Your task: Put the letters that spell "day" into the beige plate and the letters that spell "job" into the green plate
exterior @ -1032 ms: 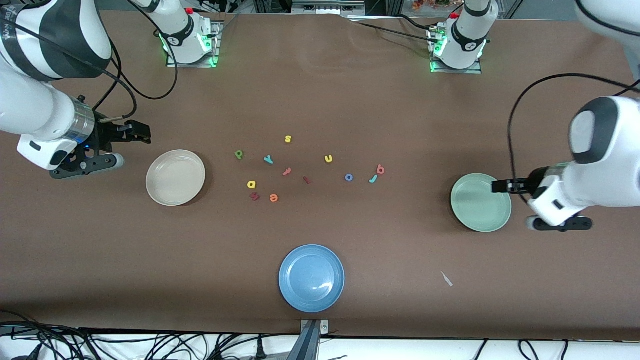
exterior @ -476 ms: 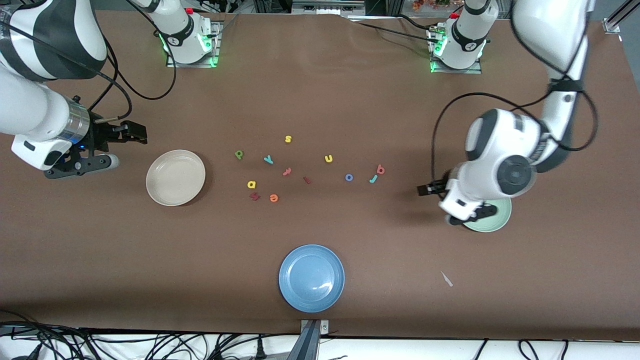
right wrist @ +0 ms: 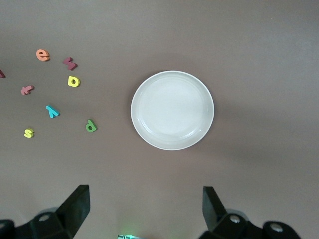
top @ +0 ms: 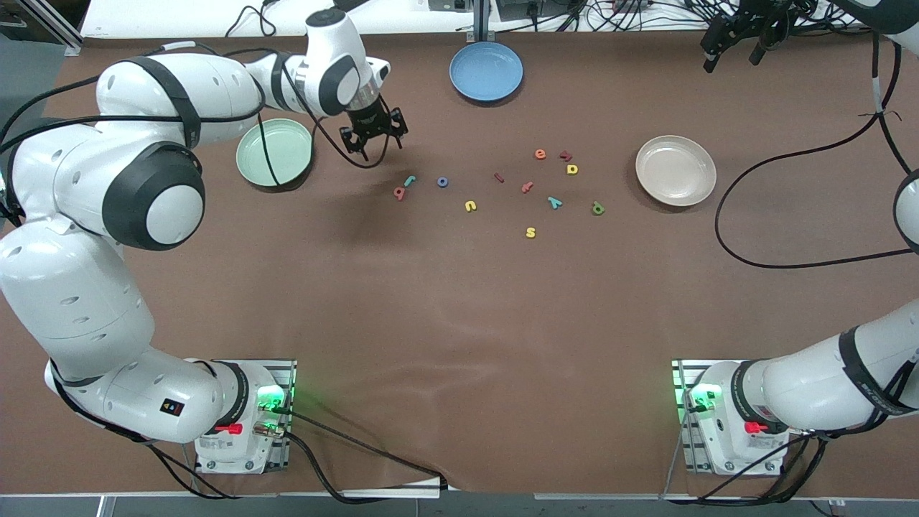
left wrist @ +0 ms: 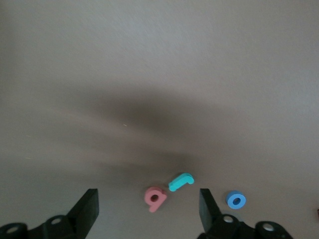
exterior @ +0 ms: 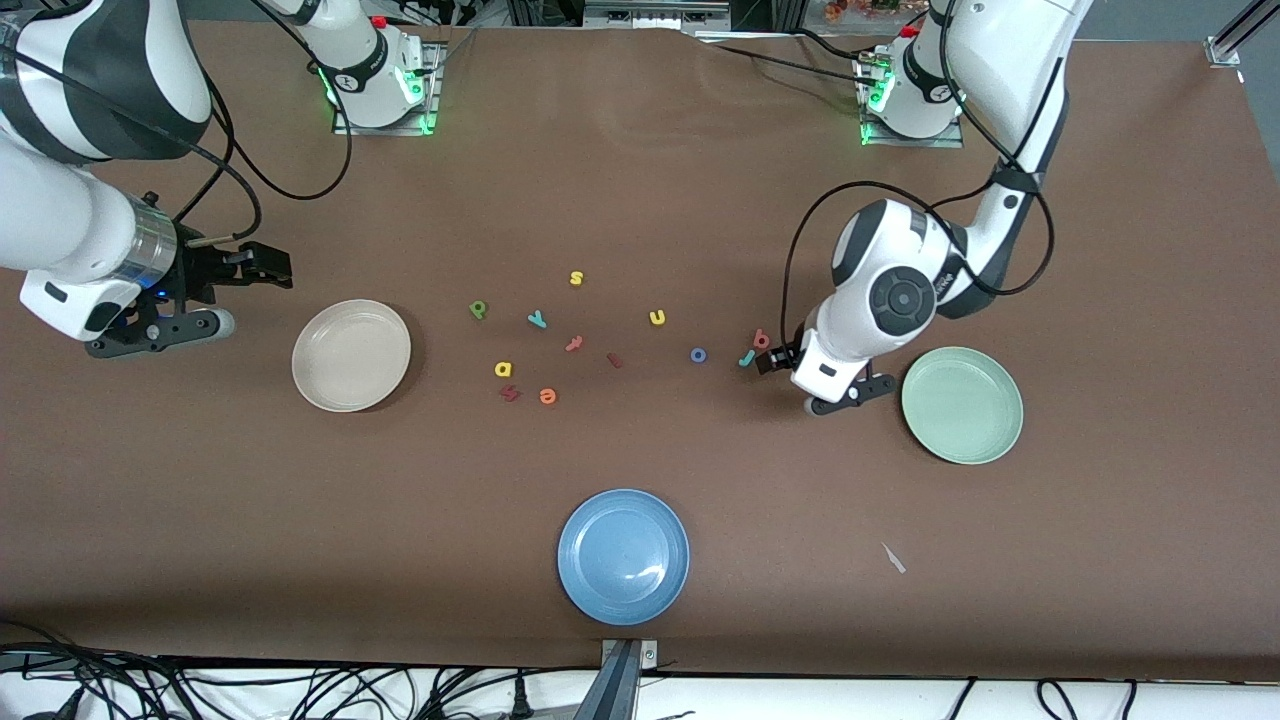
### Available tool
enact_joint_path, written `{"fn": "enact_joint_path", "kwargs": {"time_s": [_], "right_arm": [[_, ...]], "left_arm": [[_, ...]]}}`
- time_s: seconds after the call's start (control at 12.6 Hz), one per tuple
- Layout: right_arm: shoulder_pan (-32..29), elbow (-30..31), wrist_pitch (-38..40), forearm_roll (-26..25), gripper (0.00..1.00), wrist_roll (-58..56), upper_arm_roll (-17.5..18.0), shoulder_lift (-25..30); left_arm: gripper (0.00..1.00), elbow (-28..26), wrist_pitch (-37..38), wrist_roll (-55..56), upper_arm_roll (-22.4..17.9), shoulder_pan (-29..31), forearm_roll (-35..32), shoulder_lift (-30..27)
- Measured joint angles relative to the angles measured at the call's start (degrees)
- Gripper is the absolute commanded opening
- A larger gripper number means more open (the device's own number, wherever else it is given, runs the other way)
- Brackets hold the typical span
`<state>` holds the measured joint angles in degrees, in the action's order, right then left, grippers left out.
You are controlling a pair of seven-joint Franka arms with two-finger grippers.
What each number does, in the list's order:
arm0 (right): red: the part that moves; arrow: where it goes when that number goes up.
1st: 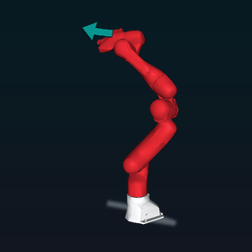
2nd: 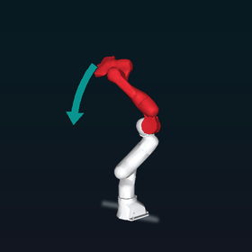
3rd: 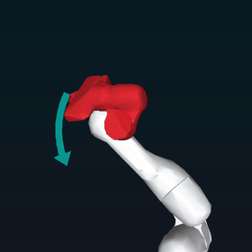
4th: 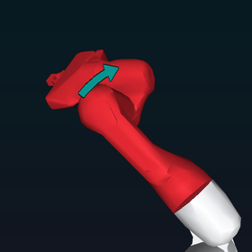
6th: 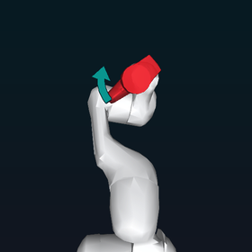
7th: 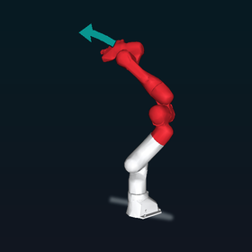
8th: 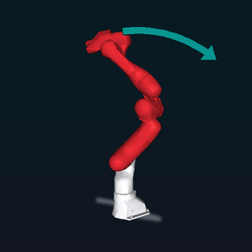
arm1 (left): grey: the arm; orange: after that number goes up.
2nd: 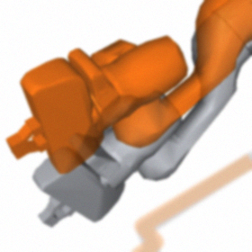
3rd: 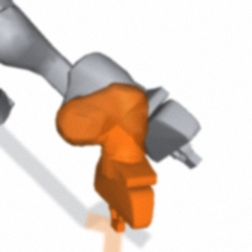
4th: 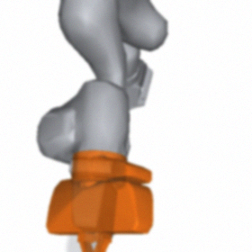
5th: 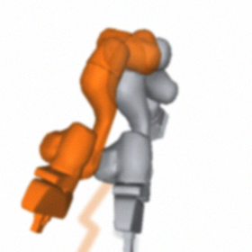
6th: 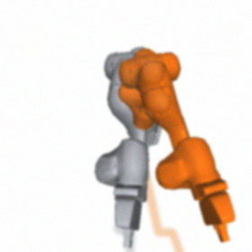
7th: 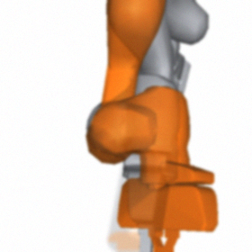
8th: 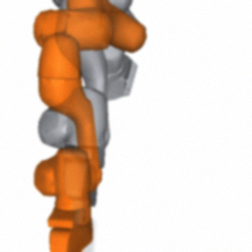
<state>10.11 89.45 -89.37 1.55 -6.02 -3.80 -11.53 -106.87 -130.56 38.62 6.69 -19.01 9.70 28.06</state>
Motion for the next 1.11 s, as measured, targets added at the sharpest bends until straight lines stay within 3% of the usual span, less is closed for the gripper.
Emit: {"fn": "enact_joint_path", "kwargs": {"time_s": [0.4,0.56,0.79,1.11], "right_arm": [[0.1,0.1,-0.4,0.0,1.00,0.0,0.0,-1.6],[-0.1,0.1,-0.5,0.0,1.00,0.0,0.0,-1.8],[-0.5,0.2,-1.0,0.0,1.00,0.0,-0.1,-2.4],[-0.3,5.8,-11.3,0.1,1.00,0.0,3.1,-4.7]], "left_arm": [[0.72,-8.7,-11.7,1.2,4.1,-0.2,0.0,-0.1],[0.70,-10.5,-12.2,1.2,4.3,-0.7,0.0,-0.1],[0.60,-11.6,-12.2,1.2,4.3,-1.2,0.0,0.0],[0.60,-11.9,-12.5,1.1,4.3,-1.3,0.0,1.0]]}}
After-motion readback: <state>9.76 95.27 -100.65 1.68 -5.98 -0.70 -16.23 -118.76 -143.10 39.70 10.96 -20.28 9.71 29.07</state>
